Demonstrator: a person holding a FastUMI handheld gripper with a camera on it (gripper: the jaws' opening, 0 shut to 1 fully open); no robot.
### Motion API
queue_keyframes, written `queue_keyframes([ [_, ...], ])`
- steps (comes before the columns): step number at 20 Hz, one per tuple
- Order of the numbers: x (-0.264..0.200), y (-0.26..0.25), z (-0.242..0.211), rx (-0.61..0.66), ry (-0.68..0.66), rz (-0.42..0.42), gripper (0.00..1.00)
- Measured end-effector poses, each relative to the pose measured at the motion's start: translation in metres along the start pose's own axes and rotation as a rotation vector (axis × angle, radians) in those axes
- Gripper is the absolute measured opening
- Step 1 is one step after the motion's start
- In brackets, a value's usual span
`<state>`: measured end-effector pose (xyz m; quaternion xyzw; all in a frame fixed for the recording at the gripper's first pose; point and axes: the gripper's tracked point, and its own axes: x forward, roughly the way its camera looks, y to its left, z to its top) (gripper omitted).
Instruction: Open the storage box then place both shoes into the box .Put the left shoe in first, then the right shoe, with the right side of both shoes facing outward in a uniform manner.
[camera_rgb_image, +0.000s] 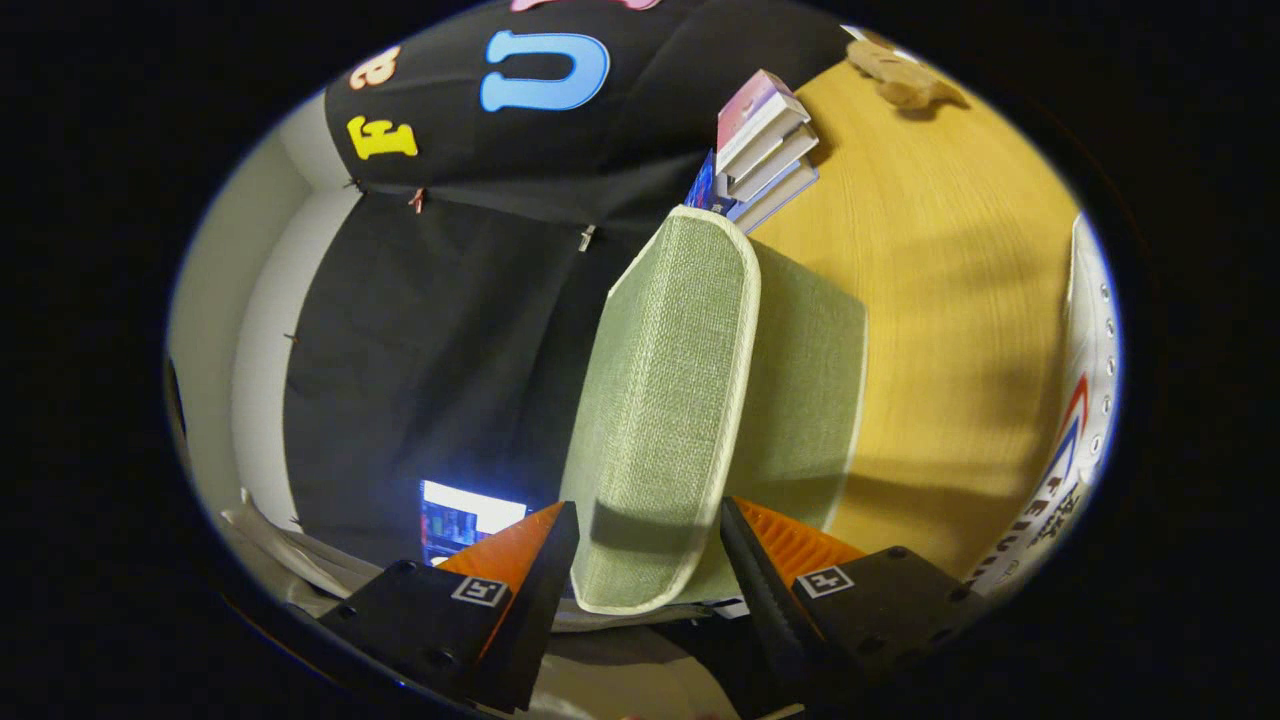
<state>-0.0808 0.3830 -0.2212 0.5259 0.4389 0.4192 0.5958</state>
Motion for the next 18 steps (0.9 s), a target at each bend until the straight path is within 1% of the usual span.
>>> queue_keyframes([
  [3, 0.011, -0.009, 0.006, 0.059, 0.024, 0.035, 0.89],
  [4, 0.015, -0.009, 0.01, 0.09, 0.029, 0.058, 0.89],
  [5, 0.014, -0.009, 0.012, 0.116, 0.025, 0.08, 0.88],
  [7, 0.014, -0.011, 0.018, 0.148, 0.022, 0.097, 0.89],
  [8, 0.011, -0.008, 0.019, 0.174, 0.03, 0.112, 0.82],
  [9, 0.011, -0.009, 0.017, 0.187, 0.041, 0.106, 0.75],
  [10, 0.011, -0.005, 0.015, 0.184, 0.051, 0.113, 0.66],
  [12, 0.001, -0.002, 0.015, 0.141, 0.053, 0.122, 0.38],
  [14, -0.008, 0.011, 0.03, 0.102, -0.027, 0.131, 0.1],
  [15, -0.009, 0.017, 0.033, 0.063, -0.058, 0.13, 0.06],
  [18, -0.009, 0.044, 0.035, 0.019, -0.073, 0.127, 0.05],
])
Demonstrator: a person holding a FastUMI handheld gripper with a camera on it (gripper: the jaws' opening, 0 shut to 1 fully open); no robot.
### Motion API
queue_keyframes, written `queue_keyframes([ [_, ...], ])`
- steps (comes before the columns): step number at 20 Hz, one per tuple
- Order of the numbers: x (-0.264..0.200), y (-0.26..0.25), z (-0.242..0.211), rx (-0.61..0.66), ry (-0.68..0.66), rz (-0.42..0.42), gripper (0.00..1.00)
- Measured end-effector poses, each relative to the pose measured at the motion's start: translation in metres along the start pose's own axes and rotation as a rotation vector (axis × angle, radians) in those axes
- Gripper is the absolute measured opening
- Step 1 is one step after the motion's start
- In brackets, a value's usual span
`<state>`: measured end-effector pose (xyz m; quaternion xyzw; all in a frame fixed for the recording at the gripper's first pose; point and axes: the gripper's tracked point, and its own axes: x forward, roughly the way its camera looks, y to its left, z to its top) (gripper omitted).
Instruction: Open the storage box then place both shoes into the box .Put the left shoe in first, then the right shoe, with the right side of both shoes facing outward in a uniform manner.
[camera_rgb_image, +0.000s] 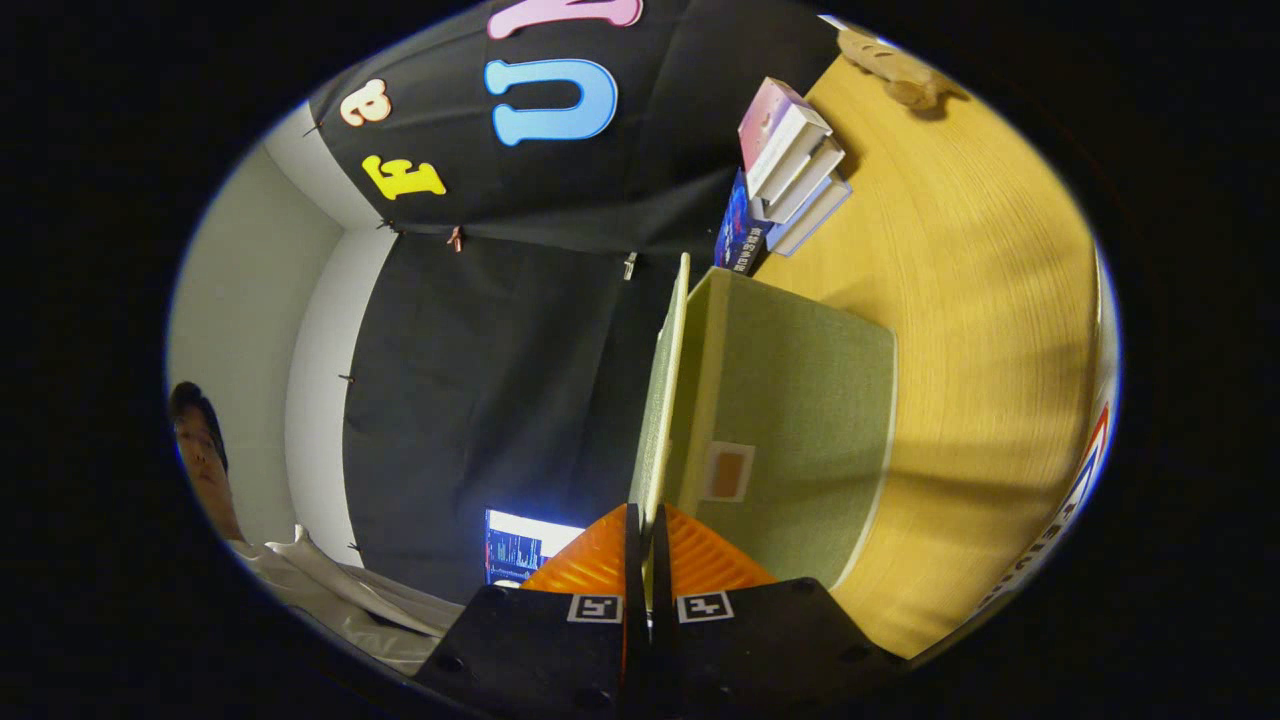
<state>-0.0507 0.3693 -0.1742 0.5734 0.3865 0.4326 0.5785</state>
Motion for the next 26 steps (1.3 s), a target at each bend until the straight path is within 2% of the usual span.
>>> queue_keyframes([
  [5, 0.02, 0.064, 0.007, -0.127, -0.009, -0.003, 0.06],
  [11, 0.088, 0.141, 0.006, -0.277, 0.024, -0.003, 0.06],
  [18, 0.175, 0.172, -0.019, -0.351, 0.103, 0.003, 0.14],
  [21, 0.199, 0.166, -0.028, -0.384, 0.138, -0.009, 0.3],
  [22, 0.203, 0.164, -0.032, -0.392, 0.142, -0.011, 0.41],
  [24, 0.206, 0.161, -0.036, -0.421, 0.138, -0.028, 0.79],
  [25, 0.203, 0.159, -0.034, -0.443, 0.129, -0.041, 0.8],
  [26, 0.198, 0.155, -0.03, -0.469, 0.117, -0.062, 0.86],
])
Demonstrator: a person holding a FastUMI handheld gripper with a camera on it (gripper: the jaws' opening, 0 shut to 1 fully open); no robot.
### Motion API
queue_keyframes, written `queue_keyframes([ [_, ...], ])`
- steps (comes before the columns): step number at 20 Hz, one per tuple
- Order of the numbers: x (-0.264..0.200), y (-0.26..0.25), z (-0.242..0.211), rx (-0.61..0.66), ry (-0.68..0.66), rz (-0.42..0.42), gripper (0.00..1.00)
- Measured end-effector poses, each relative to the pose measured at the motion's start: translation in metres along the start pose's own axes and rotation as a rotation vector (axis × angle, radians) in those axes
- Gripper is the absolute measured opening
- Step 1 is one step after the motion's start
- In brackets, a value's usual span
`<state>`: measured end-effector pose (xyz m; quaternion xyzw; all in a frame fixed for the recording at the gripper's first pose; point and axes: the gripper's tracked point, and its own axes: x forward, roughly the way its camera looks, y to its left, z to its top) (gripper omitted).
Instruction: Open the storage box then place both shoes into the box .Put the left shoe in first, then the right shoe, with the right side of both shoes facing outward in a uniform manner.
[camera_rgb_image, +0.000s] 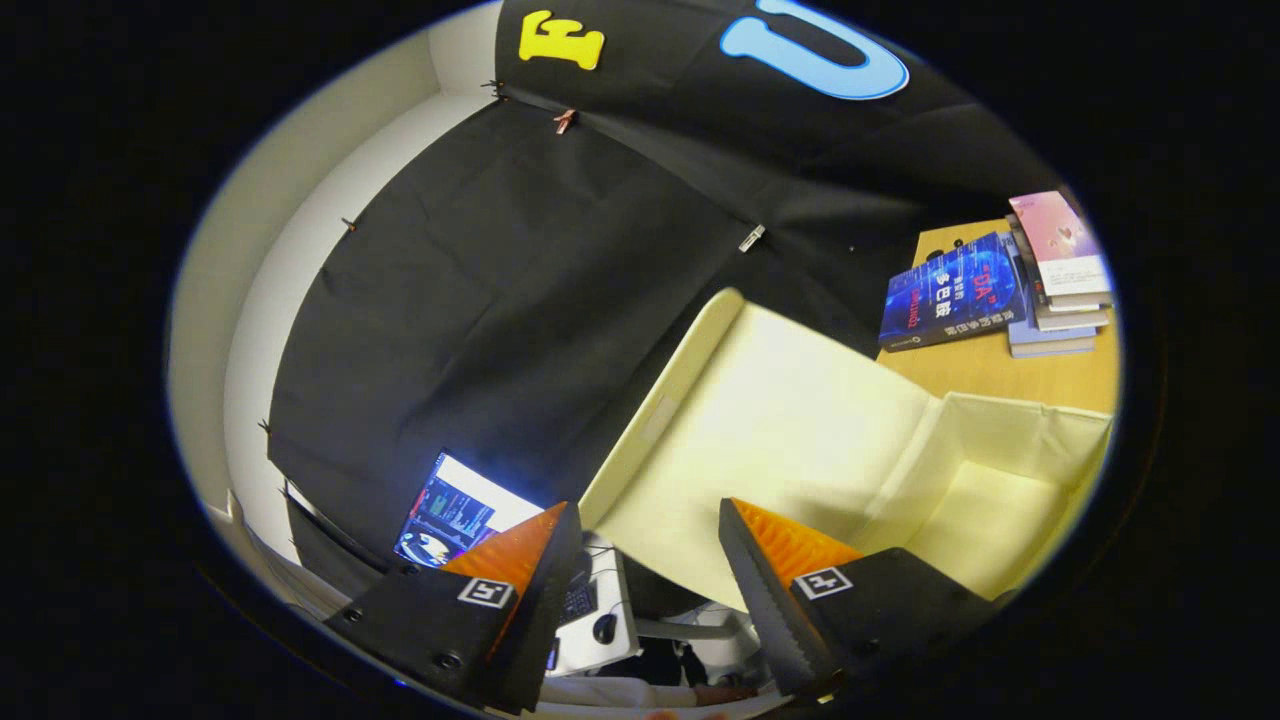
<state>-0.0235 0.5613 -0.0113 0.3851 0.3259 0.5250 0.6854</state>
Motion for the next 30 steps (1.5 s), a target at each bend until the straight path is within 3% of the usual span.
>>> queue_keyframes([
  [3, -0.031, -0.021, 0.009, -0.078, -0.048, -0.101, 0.96],
  [7, -0.099, -0.067, 0.018, -0.143, -0.113, -0.321, 0.96],
  [13, -0.224, -0.17, -0.016, -0.166, -0.138, -0.802, 0.96],
  [16, -0.294, -0.225, -0.057, -0.203, -0.053, -1.064, 0.97],
  [18, -0.323, -0.248, -0.09, -0.207, 0.03, -1.177, 0.97],
  [23, -0.36, -0.297, -0.152, -0.121, 0.138, -1.315, 0.93],
  [30, -0.383, -0.348, -0.166, -0.233, 0.29, -1.476, 0.75],
])
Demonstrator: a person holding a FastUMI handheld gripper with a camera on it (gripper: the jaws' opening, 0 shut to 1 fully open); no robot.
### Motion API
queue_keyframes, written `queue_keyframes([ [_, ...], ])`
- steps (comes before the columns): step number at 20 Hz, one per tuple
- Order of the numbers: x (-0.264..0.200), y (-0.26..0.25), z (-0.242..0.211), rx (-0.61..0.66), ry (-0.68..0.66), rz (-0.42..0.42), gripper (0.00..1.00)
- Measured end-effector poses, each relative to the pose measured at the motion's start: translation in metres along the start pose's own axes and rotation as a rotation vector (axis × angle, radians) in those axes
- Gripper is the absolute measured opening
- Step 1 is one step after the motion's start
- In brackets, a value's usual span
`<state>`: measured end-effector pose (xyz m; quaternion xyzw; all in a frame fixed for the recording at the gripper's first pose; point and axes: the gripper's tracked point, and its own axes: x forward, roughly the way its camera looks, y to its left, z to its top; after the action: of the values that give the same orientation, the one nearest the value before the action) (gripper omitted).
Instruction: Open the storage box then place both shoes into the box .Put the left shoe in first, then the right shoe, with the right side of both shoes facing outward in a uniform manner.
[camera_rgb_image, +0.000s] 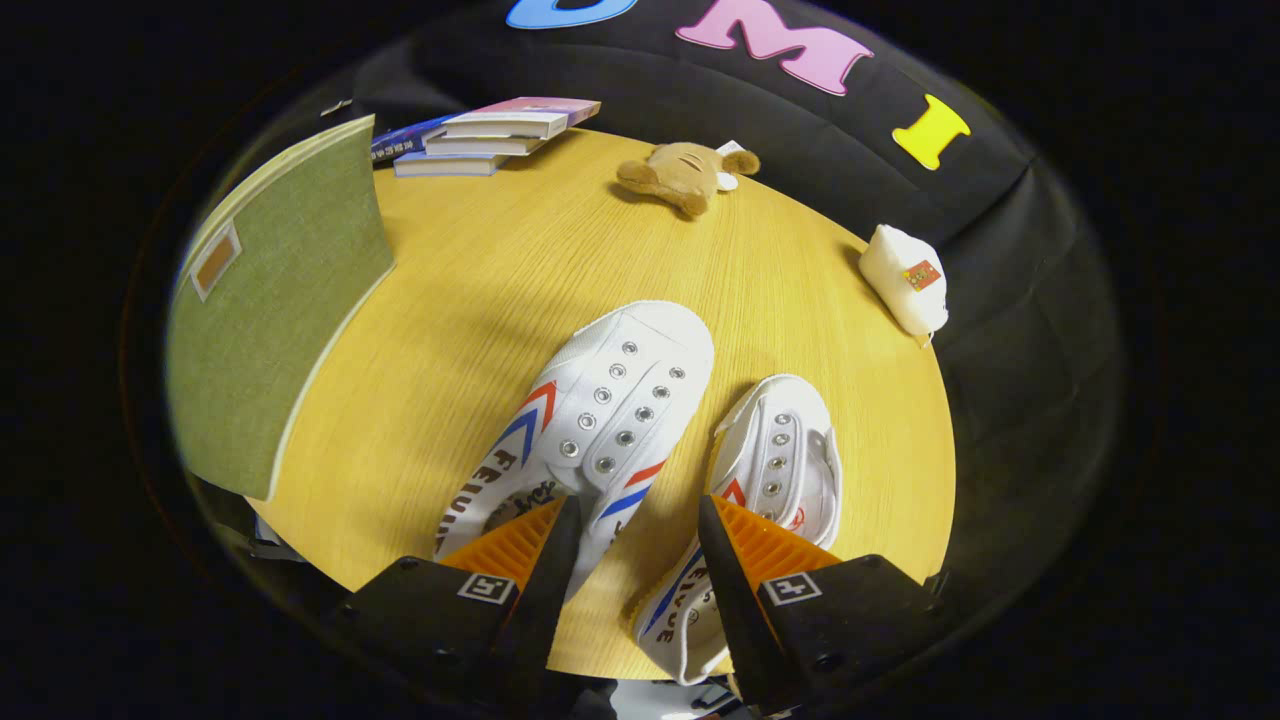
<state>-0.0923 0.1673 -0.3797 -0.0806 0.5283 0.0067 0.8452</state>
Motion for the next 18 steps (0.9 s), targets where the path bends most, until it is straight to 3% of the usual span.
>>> queue_keyframes([
  [2, 0.008, -0.006, 0.007, 0.018, -0.021, -0.072, 0.71],
  [5, 0.013, -0.002, 0.011, 0.14, -0.065, -0.08, 0.66],
  [6, 0.013, 0.004, 0.01, 0.18, -0.087, -0.05, 0.61],
  [8, 0.017, 0.017, 0.006, 0.281, -0.074, 0.03, 0.35],
  [11, 0.017, 0.019, 0.007, 0.37, -0.058, 0.119, 0.2],
  [12, 0.016, 0.018, 0.008, 0.386, -0.056, 0.144, 0.1],
  [18, -0.009, 0.021, 0.033, 0.424, -0.102, 0.231, 0.06],
])
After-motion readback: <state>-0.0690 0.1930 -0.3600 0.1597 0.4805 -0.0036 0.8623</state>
